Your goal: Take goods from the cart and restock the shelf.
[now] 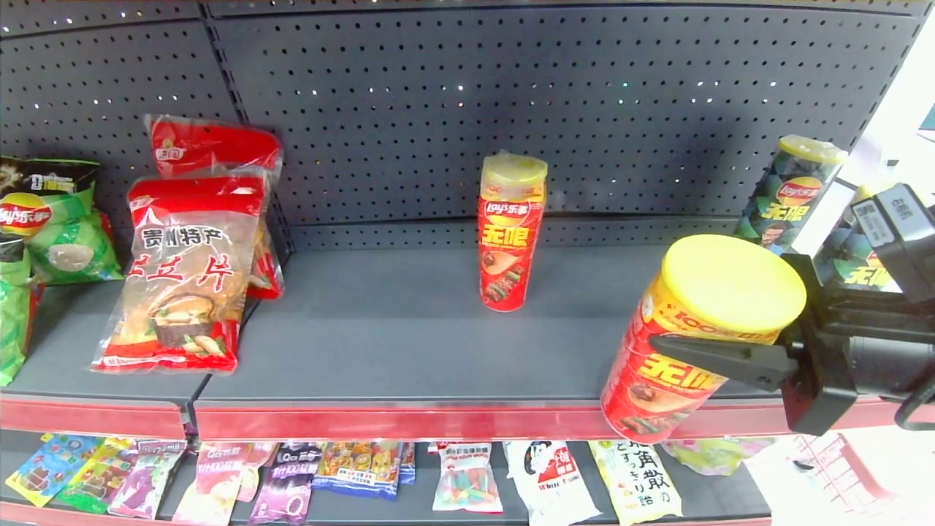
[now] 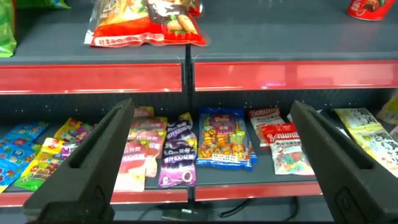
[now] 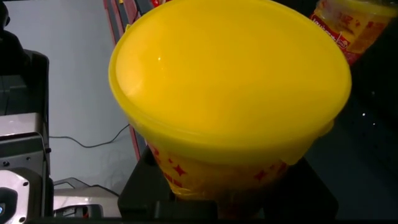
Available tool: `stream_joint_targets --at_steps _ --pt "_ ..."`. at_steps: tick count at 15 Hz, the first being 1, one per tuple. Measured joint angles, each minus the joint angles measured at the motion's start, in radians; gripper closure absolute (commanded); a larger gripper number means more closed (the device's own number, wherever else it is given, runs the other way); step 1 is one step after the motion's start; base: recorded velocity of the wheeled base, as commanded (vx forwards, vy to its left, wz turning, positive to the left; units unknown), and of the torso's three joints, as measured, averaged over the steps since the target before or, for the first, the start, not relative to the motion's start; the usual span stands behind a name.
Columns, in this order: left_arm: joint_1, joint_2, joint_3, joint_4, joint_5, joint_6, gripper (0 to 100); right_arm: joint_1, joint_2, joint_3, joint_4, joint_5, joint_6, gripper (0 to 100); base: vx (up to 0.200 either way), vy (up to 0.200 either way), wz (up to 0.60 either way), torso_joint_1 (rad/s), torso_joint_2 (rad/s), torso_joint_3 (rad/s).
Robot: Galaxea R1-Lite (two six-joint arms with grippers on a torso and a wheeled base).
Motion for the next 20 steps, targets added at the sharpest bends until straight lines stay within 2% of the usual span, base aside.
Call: stream_joint_targets --at_steps 7,10,11,13,20 --pt "0.0 0.0 0.0 0.0 0.0 0.006 0 0.001 0.001 0.01 0.0 0.003 -0.001 100 0.0 0.0 0.0 0.0 0.0 0.0" --pt "0.0 0.0 -0.001 0.001 -0.001 0.034 0 0.001 0.003 0.017 0.0 0.003 -0.001 100 0.0 -0.133 0.0 0.0 0.0 0.003" --pt "0.0 0.0 -0.002 0.0 -0.001 0.032 0 0.001 0.004 0.016 0.0 0.003 -0.001 100 0.0 -0.2 0.0 -0.017 -0.01 0.002" --pt "-0.001 0.0 -0.001 0.0 0.0 0.006 0 0.001 0.009 0.013 0.0 0.004 -0.001 100 0.0 0.0 0.0 0.0 0.0 0.0" --pt "0.0 0.0 0.0 0.0 0.0 0.001 0 0.019 0.011 0.016 -0.002 0.003 -0.001 100 0.0 0.0 0.0 0.0 0.0 0.0"
